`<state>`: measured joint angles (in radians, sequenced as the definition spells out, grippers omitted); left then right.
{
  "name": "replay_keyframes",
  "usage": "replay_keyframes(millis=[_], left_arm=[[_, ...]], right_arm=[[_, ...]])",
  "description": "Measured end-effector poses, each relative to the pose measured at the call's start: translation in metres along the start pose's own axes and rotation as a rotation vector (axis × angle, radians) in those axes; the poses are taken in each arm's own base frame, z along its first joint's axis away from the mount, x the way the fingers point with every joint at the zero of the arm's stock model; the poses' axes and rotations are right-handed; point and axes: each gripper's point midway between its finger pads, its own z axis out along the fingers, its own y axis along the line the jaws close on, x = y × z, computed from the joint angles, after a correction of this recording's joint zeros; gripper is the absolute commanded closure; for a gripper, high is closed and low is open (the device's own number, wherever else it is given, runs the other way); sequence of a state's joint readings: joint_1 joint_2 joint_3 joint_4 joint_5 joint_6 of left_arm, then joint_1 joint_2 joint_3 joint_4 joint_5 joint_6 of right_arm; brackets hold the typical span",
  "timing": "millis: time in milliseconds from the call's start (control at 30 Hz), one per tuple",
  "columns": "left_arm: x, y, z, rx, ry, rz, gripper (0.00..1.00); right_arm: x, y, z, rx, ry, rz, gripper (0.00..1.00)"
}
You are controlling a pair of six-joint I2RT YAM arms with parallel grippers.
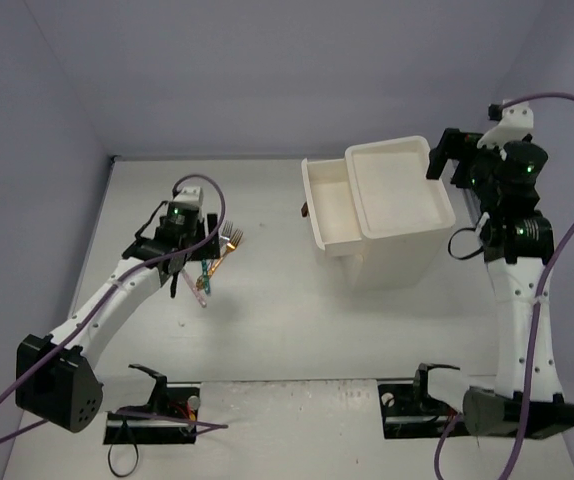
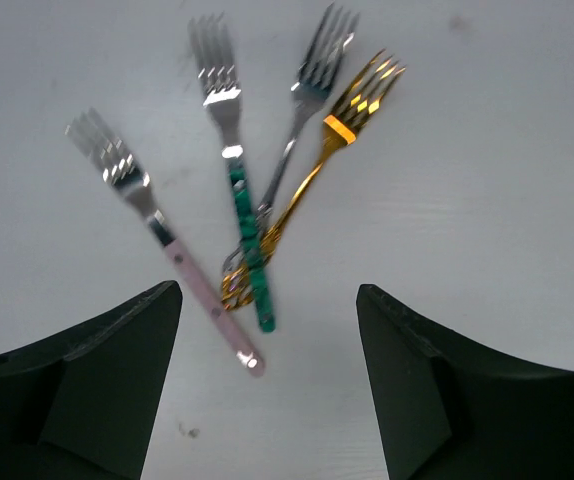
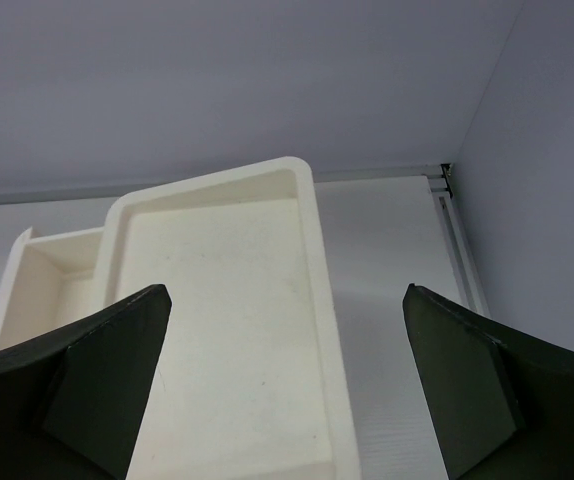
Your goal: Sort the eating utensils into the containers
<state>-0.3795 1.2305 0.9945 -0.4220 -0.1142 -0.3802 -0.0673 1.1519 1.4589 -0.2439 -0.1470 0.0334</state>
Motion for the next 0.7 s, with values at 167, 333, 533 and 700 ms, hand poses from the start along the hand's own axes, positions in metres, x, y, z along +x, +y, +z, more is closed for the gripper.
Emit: replay_keyframes(millis=[167, 333, 533, 700], left_arm=[[0.052, 0.041, 0.009, -0.196, 0.115, -0.17, 0.35], [0.057, 0.051, 0.016, -0.29, 0.11, -0.296, 0.4], [0.076, 0.07, 0.04, -0.412, 0.165, -0.427, 0.45], [0.086, 0.085, 0.054, -0.469, 0.19, -0.505, 0.46]], right_arm=[[0.006, 0.019, -0.032, -0.025, -0.032, -0.01, 0.0], [0.026, 0.026, -0.052, -0.036, -0.026, -0.018, 0.0], [0.045, 0.029, -0.065, -0.029, -0.01, -0.03, 0.0], [0.05, 0.033, -0.075, -0.048, -0.019, -0.039, 0.0]])
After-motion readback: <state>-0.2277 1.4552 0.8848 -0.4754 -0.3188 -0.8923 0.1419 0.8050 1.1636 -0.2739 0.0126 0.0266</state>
